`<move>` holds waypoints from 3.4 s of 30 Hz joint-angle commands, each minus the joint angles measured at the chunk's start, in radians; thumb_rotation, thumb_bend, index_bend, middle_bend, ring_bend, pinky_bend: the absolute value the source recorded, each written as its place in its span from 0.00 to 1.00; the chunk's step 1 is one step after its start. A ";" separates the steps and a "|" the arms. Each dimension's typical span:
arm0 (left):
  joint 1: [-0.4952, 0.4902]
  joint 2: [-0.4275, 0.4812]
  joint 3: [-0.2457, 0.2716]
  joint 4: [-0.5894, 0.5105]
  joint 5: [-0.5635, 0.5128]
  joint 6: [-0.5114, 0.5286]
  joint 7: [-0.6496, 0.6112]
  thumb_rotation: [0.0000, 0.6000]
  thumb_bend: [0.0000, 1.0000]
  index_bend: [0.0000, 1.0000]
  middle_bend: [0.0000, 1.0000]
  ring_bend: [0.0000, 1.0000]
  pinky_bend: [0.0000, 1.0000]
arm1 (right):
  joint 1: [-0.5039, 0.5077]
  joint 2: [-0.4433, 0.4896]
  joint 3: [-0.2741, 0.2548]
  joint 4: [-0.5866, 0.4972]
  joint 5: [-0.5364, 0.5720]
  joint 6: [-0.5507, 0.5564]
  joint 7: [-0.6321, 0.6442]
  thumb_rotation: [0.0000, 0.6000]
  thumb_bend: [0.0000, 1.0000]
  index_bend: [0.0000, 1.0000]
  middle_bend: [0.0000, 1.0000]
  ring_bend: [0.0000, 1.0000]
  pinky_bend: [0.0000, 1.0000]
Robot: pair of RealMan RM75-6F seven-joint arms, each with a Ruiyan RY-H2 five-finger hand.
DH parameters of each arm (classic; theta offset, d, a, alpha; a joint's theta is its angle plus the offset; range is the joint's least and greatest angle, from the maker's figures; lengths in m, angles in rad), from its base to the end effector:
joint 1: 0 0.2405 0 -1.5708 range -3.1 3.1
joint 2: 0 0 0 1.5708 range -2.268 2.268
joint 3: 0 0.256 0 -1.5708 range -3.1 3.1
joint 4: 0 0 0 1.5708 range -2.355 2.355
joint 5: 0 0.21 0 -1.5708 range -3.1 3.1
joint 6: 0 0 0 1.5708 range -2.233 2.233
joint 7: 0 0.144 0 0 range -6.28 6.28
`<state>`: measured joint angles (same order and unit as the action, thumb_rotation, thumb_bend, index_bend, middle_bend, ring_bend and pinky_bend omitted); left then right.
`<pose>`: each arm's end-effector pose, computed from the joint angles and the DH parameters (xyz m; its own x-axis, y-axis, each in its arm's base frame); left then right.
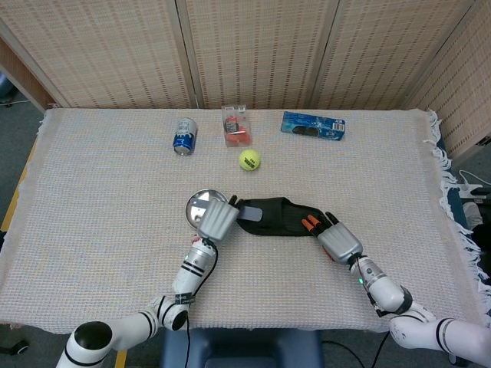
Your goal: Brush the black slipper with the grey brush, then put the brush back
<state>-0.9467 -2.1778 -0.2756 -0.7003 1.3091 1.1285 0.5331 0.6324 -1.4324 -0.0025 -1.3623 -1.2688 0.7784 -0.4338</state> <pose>-0.0654 0.3673 -0.1263 0.6366 -0.1740 0.7513 0.6430 -0.4180 -0.6417 -0.2564 -0.3067 -0.0081 0.7725 -0.3554 0.5262 -0.6337 -0.4855 0.6023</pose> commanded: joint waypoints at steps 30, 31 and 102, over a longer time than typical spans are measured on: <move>-0.019 -0.003 -0.012 0.067 0.009 -0.026 -0.003 1.00 0.42 0.43 0.46 0.78 1.00 | 0.004 0.020 -0.015 -0.020 0.006 0.015 0.007 1.00 0.66 0.01 0.00 0.00 0.00; -0.018 0.000 -0.012 0.065 0.011 -0.022 -0.005 1.00 0.42 0.43 0.46 0.78 1.00 | 0.004 0.020 -0.015 -0.020 0.005 0.016 0.008 1.00 0.66 0.01 0.00 0.00 0.00; 0.811 1.001 0.422 -0.865 0.212 0.567 -0.556 1.00 0.41 0.02 0.00 0.00 0.16 | -0.526 0.292 -0.084 -0.236 -0.240 0.759 0.266 1.00 0.18 0.00 0.00 0.00 0.00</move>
